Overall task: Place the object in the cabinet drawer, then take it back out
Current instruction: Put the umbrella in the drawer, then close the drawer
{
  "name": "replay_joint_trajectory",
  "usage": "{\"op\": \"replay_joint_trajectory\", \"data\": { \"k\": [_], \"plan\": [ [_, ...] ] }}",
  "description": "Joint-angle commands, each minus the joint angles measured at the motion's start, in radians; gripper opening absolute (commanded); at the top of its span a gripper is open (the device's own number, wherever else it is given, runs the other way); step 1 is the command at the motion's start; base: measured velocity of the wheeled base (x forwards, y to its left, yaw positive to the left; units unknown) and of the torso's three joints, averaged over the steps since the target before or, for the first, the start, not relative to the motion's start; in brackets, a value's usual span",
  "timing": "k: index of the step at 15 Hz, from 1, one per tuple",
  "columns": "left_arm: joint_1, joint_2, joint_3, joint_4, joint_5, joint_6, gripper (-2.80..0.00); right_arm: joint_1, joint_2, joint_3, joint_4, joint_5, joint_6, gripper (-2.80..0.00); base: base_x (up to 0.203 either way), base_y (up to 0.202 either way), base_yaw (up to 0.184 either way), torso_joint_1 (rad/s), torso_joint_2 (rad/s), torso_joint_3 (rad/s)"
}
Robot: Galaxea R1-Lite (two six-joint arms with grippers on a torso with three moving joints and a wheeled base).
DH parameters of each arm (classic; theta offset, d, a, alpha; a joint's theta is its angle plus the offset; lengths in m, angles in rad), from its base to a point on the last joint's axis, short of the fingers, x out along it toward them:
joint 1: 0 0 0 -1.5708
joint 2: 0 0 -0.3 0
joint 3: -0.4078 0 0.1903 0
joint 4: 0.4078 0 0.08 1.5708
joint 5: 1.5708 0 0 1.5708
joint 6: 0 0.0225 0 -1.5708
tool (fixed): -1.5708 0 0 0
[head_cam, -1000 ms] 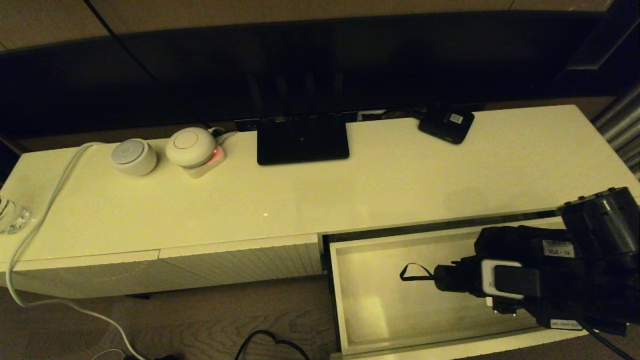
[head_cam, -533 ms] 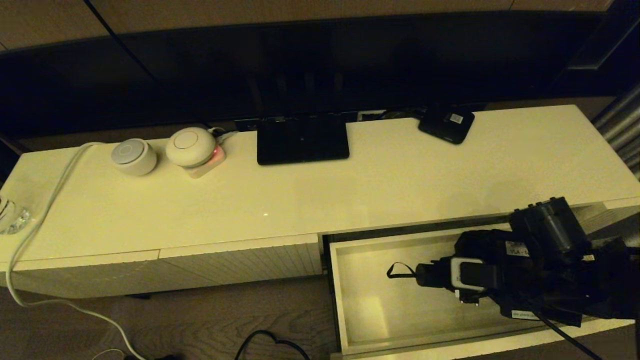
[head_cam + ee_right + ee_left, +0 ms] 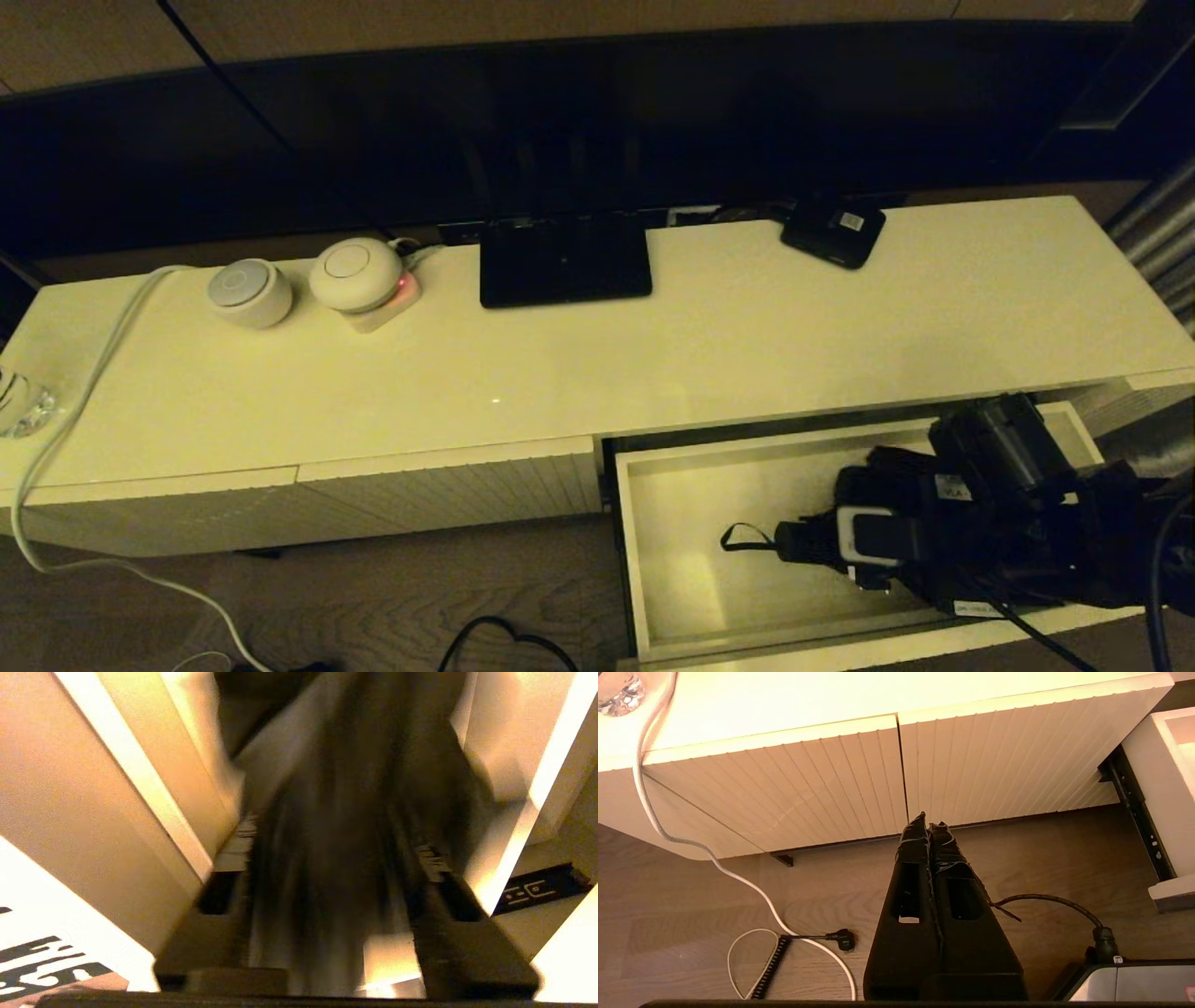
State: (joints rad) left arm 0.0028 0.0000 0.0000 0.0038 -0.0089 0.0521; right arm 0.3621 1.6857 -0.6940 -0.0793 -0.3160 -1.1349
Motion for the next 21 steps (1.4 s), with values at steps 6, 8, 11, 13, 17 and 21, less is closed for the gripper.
{"op": "replay_joint_trajectory", "data": {
  "k": [6,8,11,13,17,21],
  "plan": [
    [0.000,0.000,0.003,0.001,0.000,0.002,-2.80,0.006,-0.215,-0.056,0.060,0.001,-0.012,0.00,0.000,0.000,0.000,0.000,0.00,0.000],
    [0.000,0.000,0.003,0.001,0.000,0.000,-2.80,0.041,-0.337,-0.068,0.158,0.010,-0.032,0.00,0.000,0.000,0.000,0.000,0.00,0.000],
    [0.000,0.000,0.003,0.001,0.000,0.000,-2.80,0.125,-0.517,-0.005,0.268,0.030,-0.062,-2.80,0.000,0.000,0.000,0.000,0.00,0.000],
    [0.000,0.000,0.003,0.001,0.000,0.000,-2.80,0.146,-0.594,0.047,0.352,0.039,-0.059,-2.80,0.000,0.000,0.000,0.000,0.00,0.000],
    [0.000,0.000,0.003,0.001,0.000,0.000,-2.80,0.153,-0.649,0.187,0.421,0.165,-0.054,-2.80,0.000,0.000,0.000,0.000,0.00,0.000],
    [0.000,0.000,0.003,0.001,0.000,0.000,-2.80,0.142,-0.583,0.291,0.412,0.223,-0.050,-2.80,0.000,0.000,0.000,0.000,0.00,0.000]
  ]
}}
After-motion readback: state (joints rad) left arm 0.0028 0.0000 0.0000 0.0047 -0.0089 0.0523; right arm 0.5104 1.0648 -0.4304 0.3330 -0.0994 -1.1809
